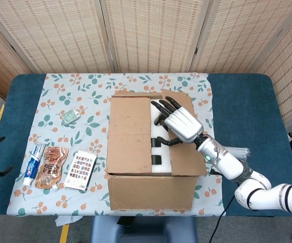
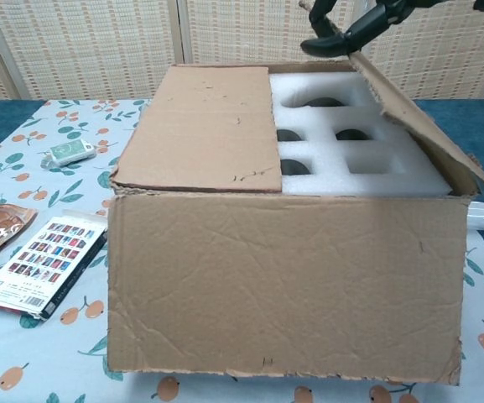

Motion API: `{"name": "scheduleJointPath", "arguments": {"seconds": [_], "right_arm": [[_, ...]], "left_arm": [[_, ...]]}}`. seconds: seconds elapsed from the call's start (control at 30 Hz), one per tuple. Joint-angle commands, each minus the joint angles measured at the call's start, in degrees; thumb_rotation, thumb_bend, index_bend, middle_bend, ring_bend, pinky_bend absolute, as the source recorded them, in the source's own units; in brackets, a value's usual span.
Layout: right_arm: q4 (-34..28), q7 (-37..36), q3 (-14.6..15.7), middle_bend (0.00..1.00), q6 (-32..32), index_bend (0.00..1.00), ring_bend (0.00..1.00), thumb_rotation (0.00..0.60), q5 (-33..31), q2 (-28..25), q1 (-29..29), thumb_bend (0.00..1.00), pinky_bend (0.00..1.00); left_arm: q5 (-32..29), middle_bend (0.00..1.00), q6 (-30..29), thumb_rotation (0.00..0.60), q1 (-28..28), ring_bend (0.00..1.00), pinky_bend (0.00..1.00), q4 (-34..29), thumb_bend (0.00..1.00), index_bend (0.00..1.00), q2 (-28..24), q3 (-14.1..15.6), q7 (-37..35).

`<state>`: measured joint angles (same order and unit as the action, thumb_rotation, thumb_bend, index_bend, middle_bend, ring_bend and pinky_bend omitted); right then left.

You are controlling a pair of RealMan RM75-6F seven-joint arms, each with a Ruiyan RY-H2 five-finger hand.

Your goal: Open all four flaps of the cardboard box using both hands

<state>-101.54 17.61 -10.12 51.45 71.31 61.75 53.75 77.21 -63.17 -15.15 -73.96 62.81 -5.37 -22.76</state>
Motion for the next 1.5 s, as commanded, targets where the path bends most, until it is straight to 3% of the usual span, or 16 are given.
{"name": "scheduleJointPath", "arguments": {"seconds": [0.03,0.57,1.0,1.27,1.5], "right_arm": [[-2.4,0.9,0.0,0.03,1.9,0.7,0.0,0.248,0.4,-2.2,-1.7,0.11,0.0],[-7.4,-3.9,1.3,0.03,10.5,0.7,0.0,0.25,6.5,-11.1,-11.2,0.11,0.0],[-8.5,-13.1,5.3,0.03,23.4,0.7,0.0,0.248,17.9,-17.9,-23.6,0.11,0.0],[-6.9,-13.6,9.2,0.03,31.6,0.69,0.0,0.249,25.3,-17.8,-31.7,0.11,0.0],[-2.8,-14.0,9.6,0.02,36.0,0.57,0.0,0.25,28.5,-15.1,-35.4,0.11,0.0]], "left_arm": [[0.0,0.03,0.9,0.6,-0.7,0.01,0.0,1.0,0.34,0.1,0.5,0.1,-0.3],[-0.6,0.03,1.2,0.6,-1.3,0.01,0.0,0.7,0.34,0.1,1.7,0.3,3.3],[-1.5,0.03,0.7,0.6,-1.7,0.01,0.0,-1.1,0.34,0.1,2.3,0.2,8.3],[-1.7,0.03,0.3,0.6,-1.7,0.01,0.0,-2.2,0.34,0.1,2.5,0.4,10.4],[0.1,0.03,-2.0,0.6,-1.5,0.01,0.0,-2.8,0.34,0.1,2.8,0.6,11.0]]}}
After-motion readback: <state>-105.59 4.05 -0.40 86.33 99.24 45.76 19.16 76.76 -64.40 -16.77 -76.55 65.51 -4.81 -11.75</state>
